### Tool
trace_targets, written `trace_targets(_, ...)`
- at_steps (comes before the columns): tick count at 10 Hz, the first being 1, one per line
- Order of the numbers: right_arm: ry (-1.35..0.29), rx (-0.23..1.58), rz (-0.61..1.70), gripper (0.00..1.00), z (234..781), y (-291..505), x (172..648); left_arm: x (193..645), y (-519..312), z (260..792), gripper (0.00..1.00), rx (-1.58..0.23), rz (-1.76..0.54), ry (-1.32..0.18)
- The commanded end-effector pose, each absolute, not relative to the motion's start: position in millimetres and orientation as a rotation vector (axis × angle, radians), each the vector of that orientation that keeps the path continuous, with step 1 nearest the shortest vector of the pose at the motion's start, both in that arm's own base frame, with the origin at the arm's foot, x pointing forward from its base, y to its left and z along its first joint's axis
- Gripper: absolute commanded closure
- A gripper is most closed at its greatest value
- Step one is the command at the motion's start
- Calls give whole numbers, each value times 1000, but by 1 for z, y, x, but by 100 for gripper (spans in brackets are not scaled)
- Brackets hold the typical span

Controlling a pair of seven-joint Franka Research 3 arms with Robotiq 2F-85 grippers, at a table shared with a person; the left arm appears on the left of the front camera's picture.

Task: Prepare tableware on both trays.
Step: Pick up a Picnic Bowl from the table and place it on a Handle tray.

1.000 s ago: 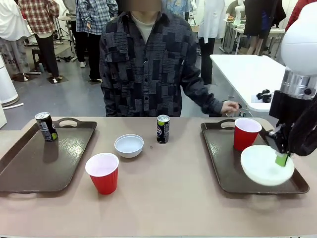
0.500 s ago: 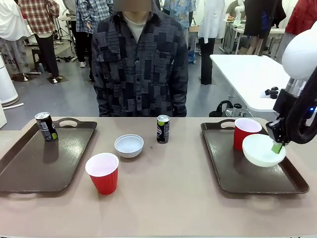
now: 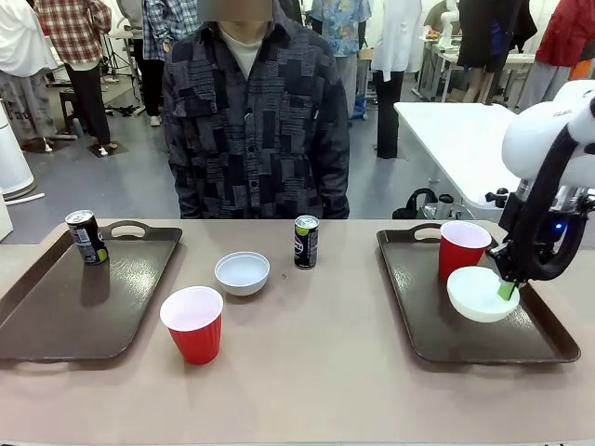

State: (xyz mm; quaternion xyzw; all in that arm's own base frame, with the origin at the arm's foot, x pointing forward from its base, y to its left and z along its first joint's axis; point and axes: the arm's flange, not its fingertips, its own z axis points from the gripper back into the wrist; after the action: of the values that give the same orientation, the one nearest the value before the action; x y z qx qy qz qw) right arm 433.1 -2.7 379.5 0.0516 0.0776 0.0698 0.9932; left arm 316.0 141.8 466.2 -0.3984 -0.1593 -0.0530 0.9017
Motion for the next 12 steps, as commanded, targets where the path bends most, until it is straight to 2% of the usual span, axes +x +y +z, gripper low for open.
trace_targets(1, 156, 136, 157, 96, 372, -5, 447, 316, 143, 467, 0, -842, -115, -341)
trace_targets(6, 236, 121, 135, 96, 346, 0, 459, 316, 143, 467, 0, -842, -115, -341)
trace_targets(7, 253, 124, 137, 91, 346, -1, 460, 316, 143, 467, 0, -842, -115, -341)
trace_targets(8, 257, 129, 140, 43, 349, 0, 458, 316, 143, 467, 0, -842, -115, -341)
trace_targets(9, 250, 127, 145, 31, 356, 2, 455, 316, 143, 467, 0, -842, -115, -341)
trace_targets(10, 240, 107, 142, 0, 366, 7, 450, 316, 143, 467, 0, -842, -115, -341)
trace_targets(11, 243, 90, 123, 11, 381, 14, 442, 316, 143, 467, 0, -842, -115, -341)
trace_targets(12, 242, 82, 115, 0, 395, 19, 436, 316, 143, 467, 0, -842, -115, -341)
